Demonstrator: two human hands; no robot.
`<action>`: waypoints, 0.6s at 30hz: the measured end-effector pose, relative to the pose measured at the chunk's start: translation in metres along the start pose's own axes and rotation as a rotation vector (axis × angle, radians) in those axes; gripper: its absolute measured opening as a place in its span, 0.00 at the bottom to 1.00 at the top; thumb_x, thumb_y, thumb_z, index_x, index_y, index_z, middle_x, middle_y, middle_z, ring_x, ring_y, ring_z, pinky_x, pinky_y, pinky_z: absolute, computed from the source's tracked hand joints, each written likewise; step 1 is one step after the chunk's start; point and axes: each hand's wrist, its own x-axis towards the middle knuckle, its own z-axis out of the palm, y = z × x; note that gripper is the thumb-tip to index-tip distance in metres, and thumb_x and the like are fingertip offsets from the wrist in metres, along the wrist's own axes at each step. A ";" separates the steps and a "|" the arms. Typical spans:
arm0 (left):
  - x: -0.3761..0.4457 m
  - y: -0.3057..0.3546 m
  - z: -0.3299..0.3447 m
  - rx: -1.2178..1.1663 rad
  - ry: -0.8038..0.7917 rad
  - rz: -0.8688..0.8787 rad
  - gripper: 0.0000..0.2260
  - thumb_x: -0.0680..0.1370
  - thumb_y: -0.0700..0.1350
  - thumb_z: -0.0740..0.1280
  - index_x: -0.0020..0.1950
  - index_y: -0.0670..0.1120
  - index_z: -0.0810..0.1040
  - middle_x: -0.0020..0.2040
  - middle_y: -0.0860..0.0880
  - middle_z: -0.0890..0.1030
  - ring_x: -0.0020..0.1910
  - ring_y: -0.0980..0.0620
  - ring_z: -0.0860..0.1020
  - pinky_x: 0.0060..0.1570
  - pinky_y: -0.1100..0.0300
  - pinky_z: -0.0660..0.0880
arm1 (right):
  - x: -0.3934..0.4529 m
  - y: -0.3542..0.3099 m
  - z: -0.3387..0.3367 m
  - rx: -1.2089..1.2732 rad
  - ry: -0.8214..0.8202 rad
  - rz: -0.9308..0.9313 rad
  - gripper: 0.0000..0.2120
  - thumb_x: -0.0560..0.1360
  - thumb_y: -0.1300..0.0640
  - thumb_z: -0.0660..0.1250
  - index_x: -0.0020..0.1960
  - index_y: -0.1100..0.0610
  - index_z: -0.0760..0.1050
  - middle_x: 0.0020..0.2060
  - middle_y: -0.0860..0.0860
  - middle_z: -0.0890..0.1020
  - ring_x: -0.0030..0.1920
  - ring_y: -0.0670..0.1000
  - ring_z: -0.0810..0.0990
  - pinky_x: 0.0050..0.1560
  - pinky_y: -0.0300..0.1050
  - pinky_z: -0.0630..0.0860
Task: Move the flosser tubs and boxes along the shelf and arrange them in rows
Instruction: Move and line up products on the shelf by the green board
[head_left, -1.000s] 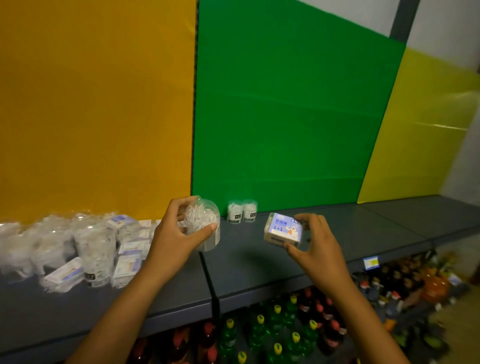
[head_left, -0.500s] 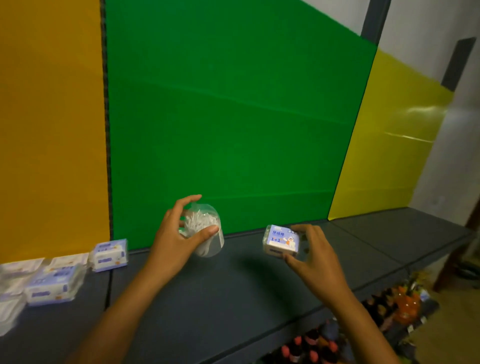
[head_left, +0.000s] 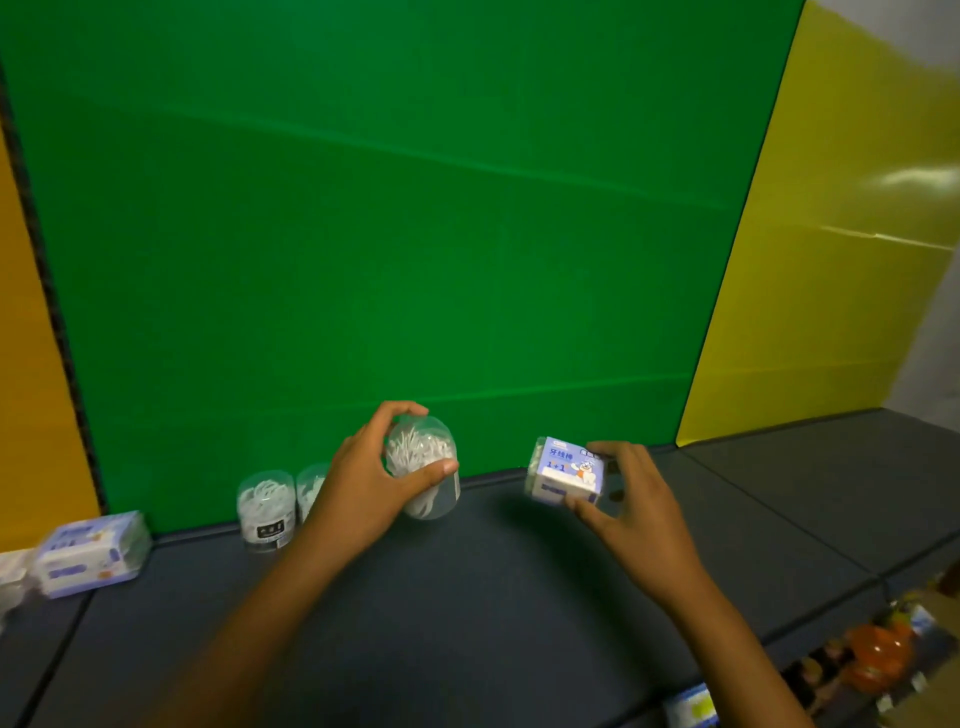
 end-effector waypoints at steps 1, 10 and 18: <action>0.004 0.000 0.008 0.020 0.014 -0.004 0.24 0.64 0.59 0.76 0.56 0.60 0.72 0.52 0.57 0.79 0.48 0.59 0.78 0.46 0.61 0.77 | 0.008 0.008 0.001 0.016 -0.006 -0.007 0.26 0.69 0.55 0.77 0.63 0.48 0.70 0.56 0.42 0.73 0.53 0.40 0.73 0.48 0.35 0.73; 0.026 -0.018 0.087 0.278 0.195 -0.192 0.28 0.60 0.67 0.74 0.56 0.61 0.69 0.54 0.50 0.76 0.54 0.48 0.74 0.53 0.52 0.73 | 0.078 0.084 0.023 0.140 -0.182 -0.172 0.25 0.69 0.55 0.77 0.62 0.47 0.71 0.55 0.42 0.74 0.53 0.41 0.75 0.51 0.39 0.74; 0.035 -0.039 0.133 0.583 0.326 -0.450 0.30 0.65 0.66 0.72 0.60 0.55 0.68 0.55 0.44 0.74 0.56 0.42 0.71 0.53 0.51 0.70 | 0.114 0.111 0.059 0.234 -0.291 -0.245 0.25 0.68 0.55 0.78 0.61 0.49 0.72 0.54 0.44 0.75 0.52 0.40 0.73 0.48 0.24 0.67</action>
